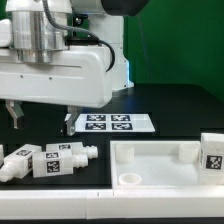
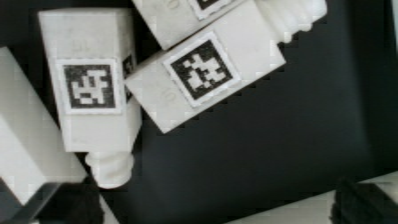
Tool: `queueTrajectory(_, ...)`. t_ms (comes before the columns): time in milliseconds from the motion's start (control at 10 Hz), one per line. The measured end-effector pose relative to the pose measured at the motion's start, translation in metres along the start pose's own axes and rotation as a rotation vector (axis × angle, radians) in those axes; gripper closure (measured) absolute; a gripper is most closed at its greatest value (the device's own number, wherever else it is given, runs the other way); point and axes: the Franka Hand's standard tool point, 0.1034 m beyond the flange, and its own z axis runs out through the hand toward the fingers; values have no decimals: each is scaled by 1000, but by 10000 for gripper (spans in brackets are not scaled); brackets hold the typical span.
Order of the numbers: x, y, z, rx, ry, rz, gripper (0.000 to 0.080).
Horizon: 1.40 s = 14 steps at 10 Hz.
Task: Assemble square table
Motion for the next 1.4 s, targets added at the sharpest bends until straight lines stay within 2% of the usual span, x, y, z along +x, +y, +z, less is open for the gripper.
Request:
queueTrajectory(100, -2, 10, 2, 2, -5, -33, 151)
queueTrajectory(300, -11, 47, 13, -6, -27, -20, 151)
queueTrajectory(400, -9, 57, 18, -13, -33, -11, 151)
queueTrajectory(500, -8, 60, 26, -23, -37, -6, 151)
queueTrajectory(700, -10, 54, 35, -35, -28, 1, 151)
queueTrajectory(900, -6, 48, 36, -35, -20, 47, 151)
queueTrajectory(1200, 0, 22, 39, -38, -19, 119, 151)
queueTrajectory(1400, 0, 26, 39, -39, -19, 120, 151)
